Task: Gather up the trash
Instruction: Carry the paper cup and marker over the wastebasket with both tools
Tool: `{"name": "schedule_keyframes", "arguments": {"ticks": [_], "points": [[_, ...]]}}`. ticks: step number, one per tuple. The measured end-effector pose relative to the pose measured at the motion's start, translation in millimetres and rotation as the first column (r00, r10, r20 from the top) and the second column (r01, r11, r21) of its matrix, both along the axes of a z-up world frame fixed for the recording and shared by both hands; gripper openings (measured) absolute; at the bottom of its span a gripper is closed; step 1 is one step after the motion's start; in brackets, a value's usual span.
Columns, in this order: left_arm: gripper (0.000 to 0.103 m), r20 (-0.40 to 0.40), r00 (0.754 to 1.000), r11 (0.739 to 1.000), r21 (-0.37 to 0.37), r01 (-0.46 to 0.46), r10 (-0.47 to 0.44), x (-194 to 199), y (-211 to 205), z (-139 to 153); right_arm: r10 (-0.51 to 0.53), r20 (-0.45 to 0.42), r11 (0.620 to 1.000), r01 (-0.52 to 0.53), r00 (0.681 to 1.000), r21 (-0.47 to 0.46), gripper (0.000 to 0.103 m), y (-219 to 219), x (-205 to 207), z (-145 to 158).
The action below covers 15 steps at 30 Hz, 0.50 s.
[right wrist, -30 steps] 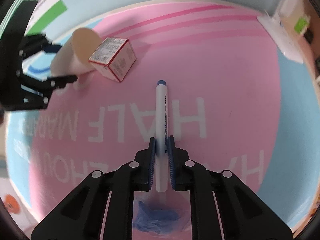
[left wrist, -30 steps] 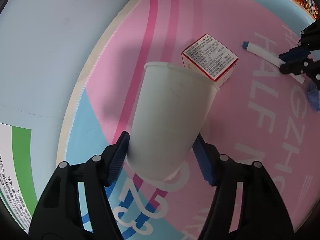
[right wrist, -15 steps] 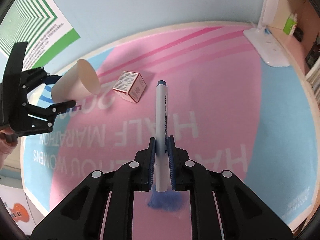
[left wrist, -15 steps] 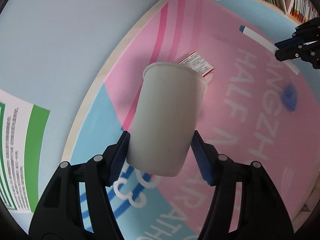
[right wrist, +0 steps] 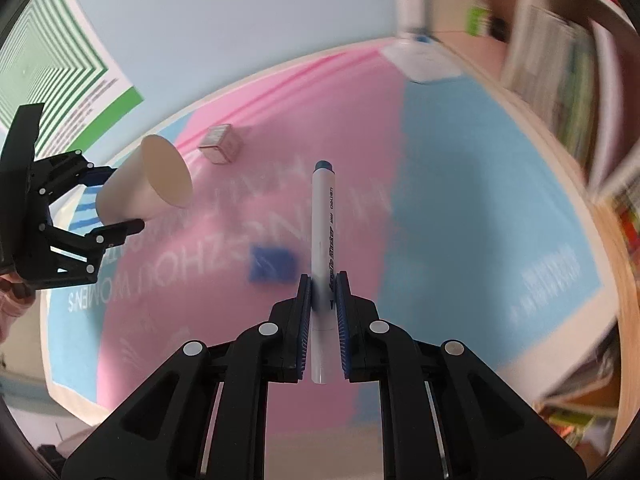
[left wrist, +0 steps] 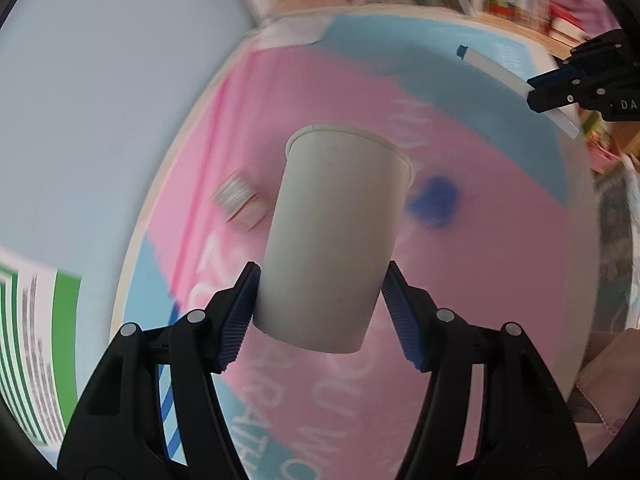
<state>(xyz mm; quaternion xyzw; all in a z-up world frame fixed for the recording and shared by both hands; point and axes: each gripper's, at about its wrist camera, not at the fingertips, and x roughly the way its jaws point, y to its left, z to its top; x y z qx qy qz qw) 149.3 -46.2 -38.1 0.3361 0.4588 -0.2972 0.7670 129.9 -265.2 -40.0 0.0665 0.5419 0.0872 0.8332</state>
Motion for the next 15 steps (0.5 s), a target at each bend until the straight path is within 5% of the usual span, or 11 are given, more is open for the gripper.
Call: {"name": "schedule_keyframes", "arguments": {"ticks": [8, 15], "points": [[0.06, -0.006, 0.982, 0.982, -0.038, 0.187, -0.188, -52.8, -83.8, 7.7, -0.174, -0.015, 0.985, 0.174, 0.985, -0.005, 0.013, -68.2, -91.8, 3.8], [0.06, -0.026, 0.934, 0.934, -0.048, 0.355, -0.357, -109.0, -166.9, 0.2, -0.321, -0.032, 0.947, 0.321, 0.947, 0.003, 0.013, -123.3, -177.6, -0.2]]}}
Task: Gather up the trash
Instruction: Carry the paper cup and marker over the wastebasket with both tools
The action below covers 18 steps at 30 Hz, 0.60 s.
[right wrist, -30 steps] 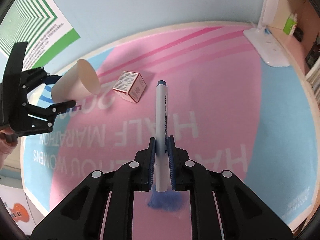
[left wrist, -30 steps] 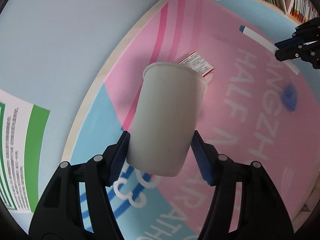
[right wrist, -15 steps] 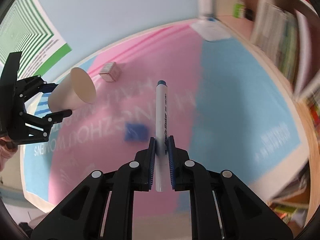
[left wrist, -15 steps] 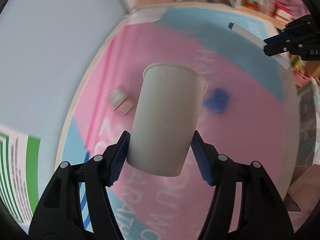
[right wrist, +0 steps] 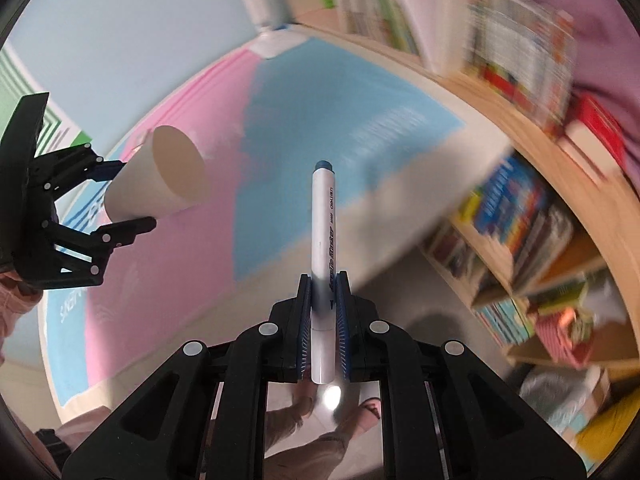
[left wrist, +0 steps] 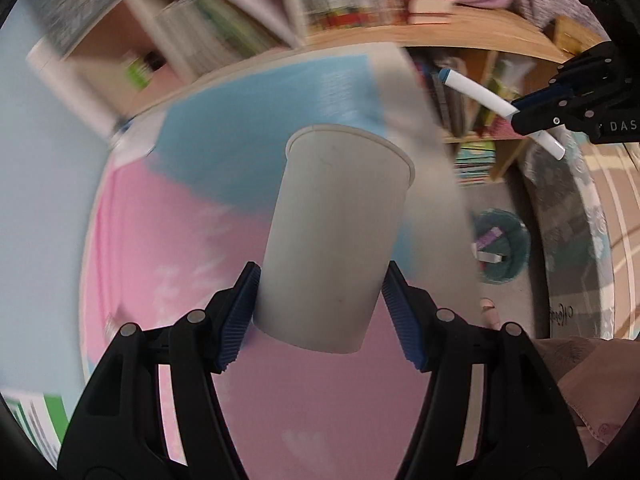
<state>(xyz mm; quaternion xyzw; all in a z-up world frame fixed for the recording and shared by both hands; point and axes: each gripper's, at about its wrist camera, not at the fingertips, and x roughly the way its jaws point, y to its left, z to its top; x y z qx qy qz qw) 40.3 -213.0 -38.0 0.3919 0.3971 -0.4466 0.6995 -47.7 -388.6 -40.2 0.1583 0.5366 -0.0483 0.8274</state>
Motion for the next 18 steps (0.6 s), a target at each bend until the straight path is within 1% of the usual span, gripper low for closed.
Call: {"name": "schedule_keyframes", "arguments": {"ticks": [3, 4, 7, 10, 13, 18], "points": [[0.06, -0.008, 0.998, 0.998, -0.002, 0.062, -0.062, -28.7, -27.3, -0.5, -0.062, -0.003, 0.998, 0.062, 0.998, 0.006, 0.013, -26.0, -40.9, -2.8], [0.06, -0.016, 0.996, 0.996, -0.003, 0.093, -0.093, -43.3, -43.2, -1.5, -0.084, -0.005, 0.996, 0.084, 0.996, 0.01, 0.013, -33.8, -53.1, -3.1], [0.06, -0.025, 0.987, 0.987, -0.002, 0.159, -0.159, -73.4, -71.3, -2.8, -0.153, -0.016, 0.988, 0.154, 0.988, 0.023, 0.013, -61.8, -98.6, -5.0], [0.06, -0.042, 0.973, 0.973, 0.003, 0.229, -0.229, -111.4, -105.3, -8.9, -0.198, -0.028, 0.98, 0.198, 0.98, 0.022, 0.013, -79.6, -133.7, -9.2], [0.06, -0.068, 0.958, 0.96, 0.01, 0.281, -0.28, -146.1, -131.8, -15.8, -0.252, -0.052, 0.966, 0.254, 0.966, 0.041, 0.013, -98.9, -176.6, -20.1], [0.06, -0.118, 0.931, 0.934, 0.047, 0.354, -0.347, -195.5, -163.1, -37.1, -0.309, -0.094, 0.946, 0.316, 0.946, 0.077, 0.013, -115.7, -227.8, -40.8]]}}
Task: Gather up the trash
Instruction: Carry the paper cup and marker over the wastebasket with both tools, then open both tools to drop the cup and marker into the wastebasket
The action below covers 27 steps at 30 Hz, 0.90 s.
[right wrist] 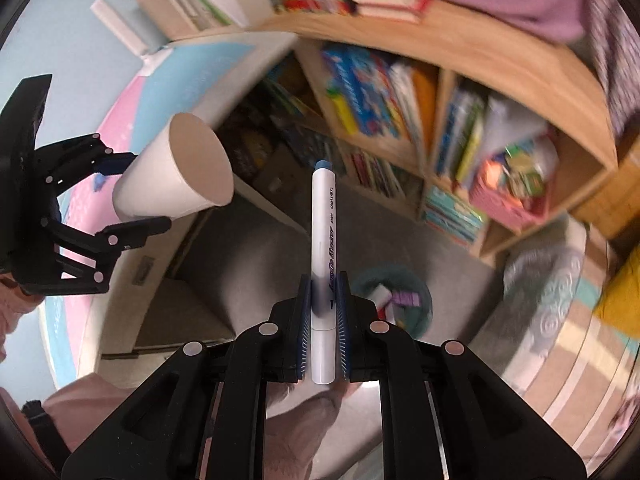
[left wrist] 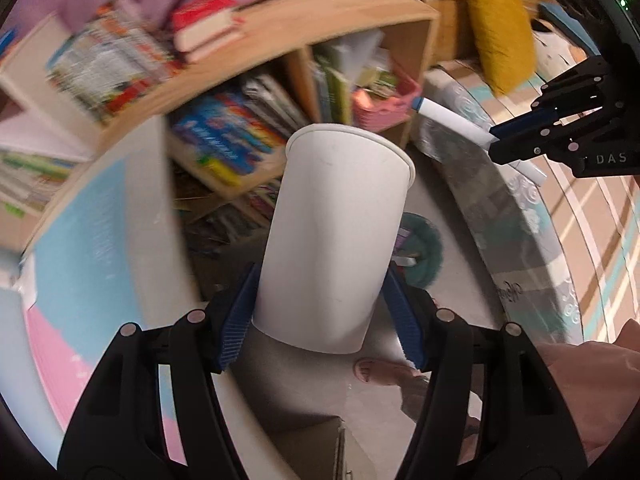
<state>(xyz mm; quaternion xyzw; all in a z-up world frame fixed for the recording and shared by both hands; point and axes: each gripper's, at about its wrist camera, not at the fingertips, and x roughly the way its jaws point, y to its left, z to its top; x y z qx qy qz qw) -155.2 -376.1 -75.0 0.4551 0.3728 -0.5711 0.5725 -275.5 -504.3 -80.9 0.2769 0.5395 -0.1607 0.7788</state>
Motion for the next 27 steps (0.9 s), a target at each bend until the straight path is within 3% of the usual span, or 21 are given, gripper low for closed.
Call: {"name": "schedule_keyframes", "arguments": {"ticks": [9, 16, 18, 19, 20, 21, 27], "points": [[0.06, -0.045, 0.996, 0.993, 0.09, 0.082, -0.078, -63.6, -34.9, -40.8, -0.064, -0.04, 0.994, 0.068, 0.997, 0.084, 0.014, -16.1, -54.6, -34.4], [0.061, -0.047, 0.992, 0.984, 0.135, 0.119, -0.113, -90.0, -53.6, -60.8, -0.069, -0.062, 0.99, 0.075, 0.996, 0.115, 0.014, -23.9, -66.8, -50.7], [0.064, -0.041, 0.993, 0.983, 0.14, 0.117, -0.112, -94.3, -58.6, -65.4, -0.065, -0.065, 0.99, 0.073, 0.996, 0.121, 0.024, -26.6, -68.3, -54.0], [0.068, -0.034, 0.993, 0.983, 0.143, 0.113, -0.109, -95.6, -61.0, -68.4, -0.067, -0.068, 0.99, 0.075, 0.995, 0.119, 0.034, -28.0, -69.3, -54.8], [0.082, -0.03, 0.994, 0.984, 0.142, 0.108, -0.105, -96.6, -62.4, -69.7, -0.078, -0.068, 0.99, 0.085, 0.995, 0.114, 0.052, -30.0, -71.9, -54.3], [0.086, -0.023, 0.995, 0.986, 0.136, 0.101, -0.099, -96.8, -63.7, -70.4, -0.09, -0.061, 0.99, 0.096, 0.994, 0.105, 0.059, -32.5, -74.7, -53.0], [0.086, -0.019, 0.997, 0.985, 0.154, 0.083, -0.081, -92.0, -66.2, -73.4, -0.121, -0.047, 0.987, 0.125, 0.992, 0.097, 0.06, -48.0, -89.0, -47.9]]}}
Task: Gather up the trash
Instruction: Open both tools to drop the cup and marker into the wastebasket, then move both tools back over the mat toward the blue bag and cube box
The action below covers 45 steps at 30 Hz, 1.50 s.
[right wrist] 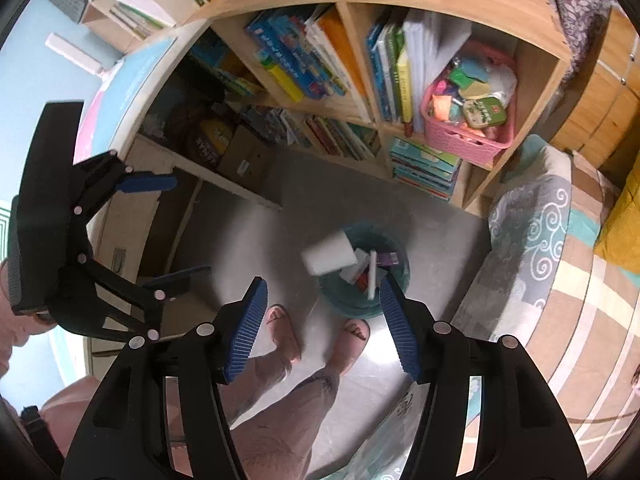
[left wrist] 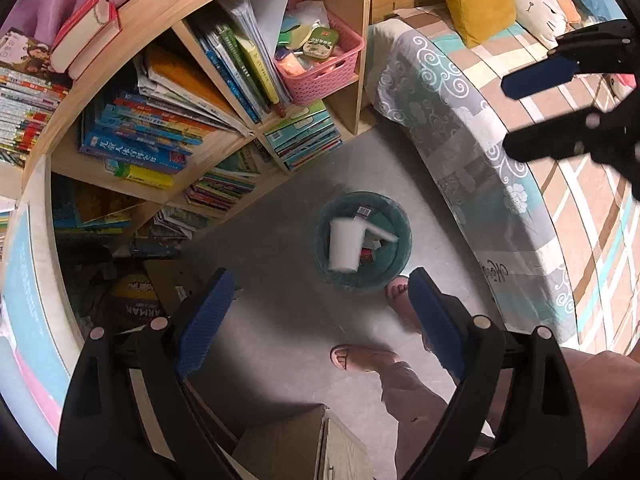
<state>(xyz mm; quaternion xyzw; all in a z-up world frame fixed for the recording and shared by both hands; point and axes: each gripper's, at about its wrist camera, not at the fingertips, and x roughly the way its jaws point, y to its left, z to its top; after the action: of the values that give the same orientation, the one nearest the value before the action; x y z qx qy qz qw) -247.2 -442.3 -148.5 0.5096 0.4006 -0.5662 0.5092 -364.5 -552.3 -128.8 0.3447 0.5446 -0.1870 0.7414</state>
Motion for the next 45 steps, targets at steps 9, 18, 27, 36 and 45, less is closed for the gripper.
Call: {"name": "schedule_keyframes", "arguments": {"ticks": [9, 18, 27, 36, 45], "points": [[0.086, 0.005, 1.0, 0.999, -0.025, -0.029, 0.029, 10.6, 6.2, 12.3, 0.012, 0.006, 1.0, -0.012, 1.0, -0.014, 0.06, -7.1, -1.7, 7.0], [0.086, 0.016, 0.998, 0.996, -0.056, -0.066, 0.067, 25.9, 14.6, 23.7, 0.053, 0.022, 0.998, -0.052, 0.998, -0.033, 0.06, -0.4, 17.2, 17.5], [0.086, 0.013, 0.993, 0.989, -0.091, -0.12, 0.121, 50.0, 37.7, 39.5, 0.126, 0.039, 0.991, -0.124, 0.991, -0.057, 0.062, 16.7, 48.0, 28.9], [0.086, 0.047, 0.974, 0.967, -0.138, -0.215, 0.223, 105.9, 86.7, 62.1, 0.276, 0.048, 0.958, -0.27, 0.96, -0.101, 0.063, 51.1, 110.0, 45.9], [0.087, 0.091, 0.928, 0.924, -0.176, -0.341, 0.36, 176.1, 153.9, 82.0, 0.438, 0.085, 0.895, -0.425, 0.895, -0.132, 0.064, 100.0, 190.8, 65.3]]}}
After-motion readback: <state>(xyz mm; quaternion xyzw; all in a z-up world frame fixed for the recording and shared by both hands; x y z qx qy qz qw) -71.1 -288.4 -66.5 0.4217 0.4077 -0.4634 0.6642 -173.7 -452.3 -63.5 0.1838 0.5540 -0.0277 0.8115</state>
